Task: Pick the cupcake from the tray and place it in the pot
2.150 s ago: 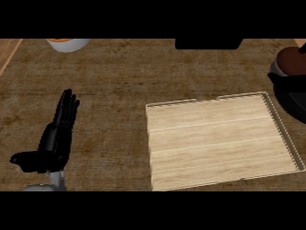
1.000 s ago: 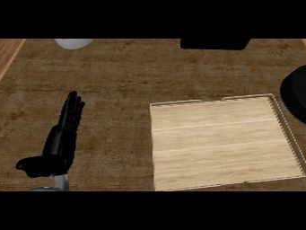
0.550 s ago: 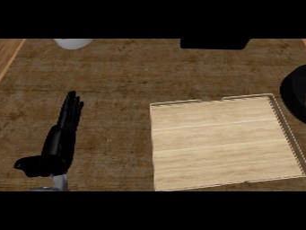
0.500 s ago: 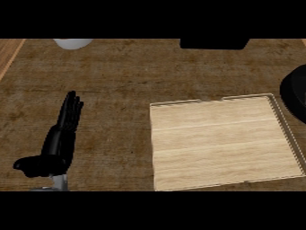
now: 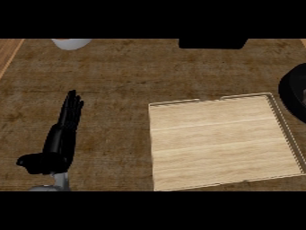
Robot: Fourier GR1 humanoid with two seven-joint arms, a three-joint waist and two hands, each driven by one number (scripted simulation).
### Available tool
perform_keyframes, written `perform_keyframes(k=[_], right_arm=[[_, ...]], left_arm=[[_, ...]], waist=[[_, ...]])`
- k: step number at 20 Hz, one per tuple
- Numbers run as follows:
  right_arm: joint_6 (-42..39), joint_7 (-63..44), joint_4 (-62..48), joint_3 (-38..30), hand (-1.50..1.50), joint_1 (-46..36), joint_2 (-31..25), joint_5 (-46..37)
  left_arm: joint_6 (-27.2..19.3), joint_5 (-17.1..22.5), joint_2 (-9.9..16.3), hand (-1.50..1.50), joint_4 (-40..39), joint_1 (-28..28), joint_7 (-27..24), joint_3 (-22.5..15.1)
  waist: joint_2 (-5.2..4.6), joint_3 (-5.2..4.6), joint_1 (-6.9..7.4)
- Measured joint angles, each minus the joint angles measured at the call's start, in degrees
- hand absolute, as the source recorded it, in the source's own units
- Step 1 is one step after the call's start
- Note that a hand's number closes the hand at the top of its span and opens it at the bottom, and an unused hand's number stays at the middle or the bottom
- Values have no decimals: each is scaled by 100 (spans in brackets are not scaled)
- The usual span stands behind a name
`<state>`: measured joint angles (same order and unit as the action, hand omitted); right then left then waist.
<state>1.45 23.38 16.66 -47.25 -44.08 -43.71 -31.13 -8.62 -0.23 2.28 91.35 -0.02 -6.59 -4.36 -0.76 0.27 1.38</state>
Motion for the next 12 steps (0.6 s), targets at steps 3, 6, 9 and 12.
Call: perform_keyframes(k=[3, 6, 9, 12], right_arm=[[-90, 131, -161, -265, -150, 96, -226, 272], [-258, 338, -277, -470, -150, 265, -460, 500], [-415, 495, -368, -622, -150, 403, -696, 663], [-630, 722, -430, -755, -150, 586, -879, 822]], left_arm=[[-3, 10, -47, 0, -135, -93, -75, 16], [-16, -10, -87, 0, -104, -91, -65, -29], [48, 36, -10, 0, -116, -161, -41, 44], [35, 18, 9, 0, 0, -165, 83, 31]], waist=[[-17, 0, 21], [-18, 3, 36], [-30, 9, 60], [-27, 13, 65]])
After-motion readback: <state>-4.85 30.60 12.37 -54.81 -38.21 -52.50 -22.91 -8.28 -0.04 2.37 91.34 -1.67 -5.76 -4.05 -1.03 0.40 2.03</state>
